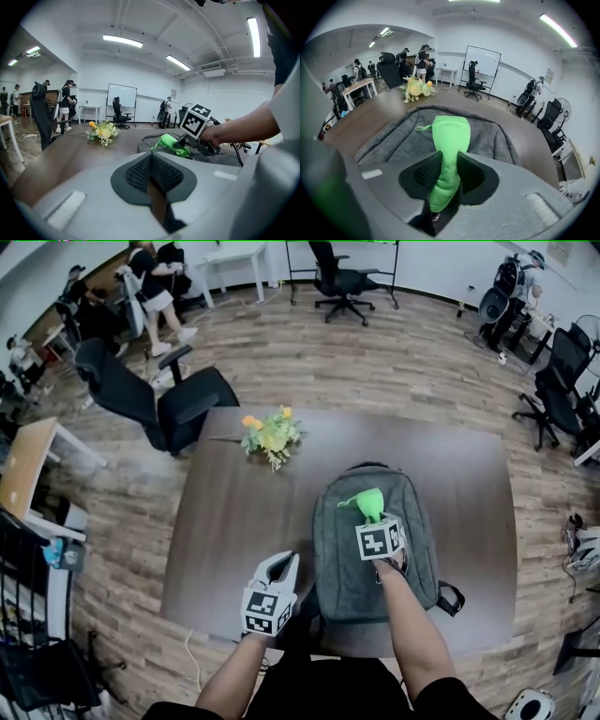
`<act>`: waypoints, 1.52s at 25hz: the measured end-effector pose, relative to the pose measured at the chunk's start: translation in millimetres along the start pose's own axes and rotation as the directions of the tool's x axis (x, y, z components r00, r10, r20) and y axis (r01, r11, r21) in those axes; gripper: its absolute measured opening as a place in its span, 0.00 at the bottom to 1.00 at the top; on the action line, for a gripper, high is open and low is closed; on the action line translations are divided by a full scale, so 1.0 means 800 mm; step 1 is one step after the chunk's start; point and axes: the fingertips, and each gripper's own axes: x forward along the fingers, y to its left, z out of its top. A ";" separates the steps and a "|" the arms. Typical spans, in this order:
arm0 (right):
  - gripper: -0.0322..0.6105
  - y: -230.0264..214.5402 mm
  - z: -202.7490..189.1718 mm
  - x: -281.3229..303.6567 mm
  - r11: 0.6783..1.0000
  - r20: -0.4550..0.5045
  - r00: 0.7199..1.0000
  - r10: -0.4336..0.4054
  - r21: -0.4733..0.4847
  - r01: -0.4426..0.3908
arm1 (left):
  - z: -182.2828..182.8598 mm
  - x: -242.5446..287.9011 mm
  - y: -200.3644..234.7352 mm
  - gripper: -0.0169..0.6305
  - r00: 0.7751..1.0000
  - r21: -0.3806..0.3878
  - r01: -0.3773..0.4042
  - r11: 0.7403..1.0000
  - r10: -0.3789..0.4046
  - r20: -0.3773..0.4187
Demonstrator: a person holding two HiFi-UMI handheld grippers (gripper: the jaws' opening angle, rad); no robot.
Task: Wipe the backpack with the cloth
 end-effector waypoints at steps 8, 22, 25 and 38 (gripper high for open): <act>0.21 -0.082 -0.016 -0.018 0.995 0.001 0.998 -0.068 0.067 0.068 | 0.001 0.016 -0.024 0.05 0.999 0.015 0.042 0.999 -0.042 -0.007; 0.21 -0.164 -0.043 -0.057 0.971 0.009 0.990 -0.138 0.197 0.133 | -0.010 0.018 -0.039 0.05 0.997 0.022 0.066 0.998 -0.065 -0.032; 0.21 -0.129 -0.033 -0.060 0.977 0.069 0.997 -0.030 0.211 0.014 | -0.009 0.016 -0.037 0.05 0.998 0.020 0.063 0.998 -0.063 -0.028; 0.22 0.073 0.007 -0.095 0.969 0.139 0.962 0.236 0.038 -0.243 | -0.020 -0.013 -0.009 0.05 1.000 0.001 0.011 1.000 -0.011 -0.028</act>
